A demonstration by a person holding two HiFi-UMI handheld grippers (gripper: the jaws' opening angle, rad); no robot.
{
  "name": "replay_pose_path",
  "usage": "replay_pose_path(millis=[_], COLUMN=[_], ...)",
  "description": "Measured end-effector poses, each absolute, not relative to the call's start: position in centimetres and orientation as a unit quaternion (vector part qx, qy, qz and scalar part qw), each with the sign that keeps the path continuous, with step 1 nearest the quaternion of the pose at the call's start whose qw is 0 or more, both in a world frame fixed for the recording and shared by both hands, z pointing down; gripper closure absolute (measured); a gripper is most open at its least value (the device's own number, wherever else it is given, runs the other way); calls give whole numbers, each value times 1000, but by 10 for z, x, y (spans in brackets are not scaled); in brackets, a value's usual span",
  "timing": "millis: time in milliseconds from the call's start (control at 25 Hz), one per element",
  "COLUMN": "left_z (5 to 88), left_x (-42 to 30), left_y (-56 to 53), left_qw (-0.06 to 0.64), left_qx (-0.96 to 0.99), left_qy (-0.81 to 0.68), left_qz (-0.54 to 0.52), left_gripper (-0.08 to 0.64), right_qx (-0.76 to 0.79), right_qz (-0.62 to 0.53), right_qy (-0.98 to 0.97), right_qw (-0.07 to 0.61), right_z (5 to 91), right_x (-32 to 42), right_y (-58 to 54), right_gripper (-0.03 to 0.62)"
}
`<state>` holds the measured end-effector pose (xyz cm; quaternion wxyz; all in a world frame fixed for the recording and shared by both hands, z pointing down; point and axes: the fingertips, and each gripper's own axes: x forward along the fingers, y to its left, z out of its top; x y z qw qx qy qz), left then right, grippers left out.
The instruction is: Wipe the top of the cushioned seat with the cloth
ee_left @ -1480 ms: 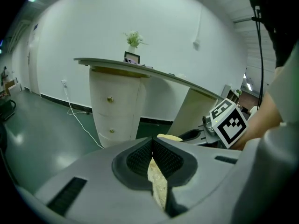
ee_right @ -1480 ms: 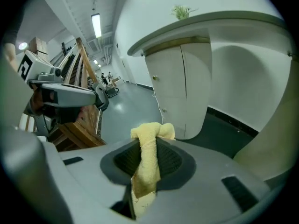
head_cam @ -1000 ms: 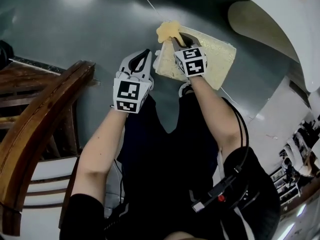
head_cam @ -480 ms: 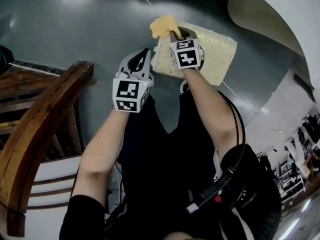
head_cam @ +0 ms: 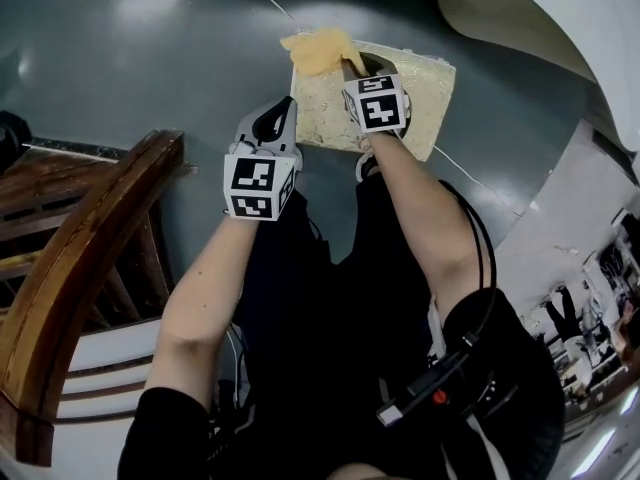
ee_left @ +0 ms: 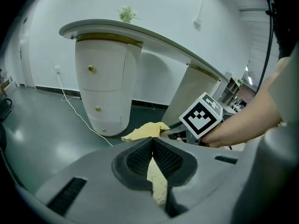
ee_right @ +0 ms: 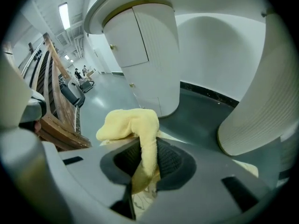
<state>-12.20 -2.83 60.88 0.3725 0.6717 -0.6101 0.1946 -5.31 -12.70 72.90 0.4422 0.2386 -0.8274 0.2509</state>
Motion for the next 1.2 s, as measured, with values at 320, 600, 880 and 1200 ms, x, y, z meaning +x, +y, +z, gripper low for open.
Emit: replay_pose_path(millis=[320,600,880,1200], left_z=[615,615,614,607], left_x=[-81,-44,-15,9], left_y=[-46,-71,-86,-93], left_qw=[382,381,381,394], left_qx=[677,686,694,698], left_qy=[-596,-584,-570,-557], left_qz=[202,208,220,217], left_gripper=[555,555,555,555], right_qx=[259,267,281,319], right_qz=[269,285,310,316], right_qy=[-816,-811,-802,-767], right_qw=[441,436,426,458], right_z=[730,728,728,731], right_x=[6,56,95,161], right_y=[-146,-161,-171,-186], right_gripper=[502,501,505,512])
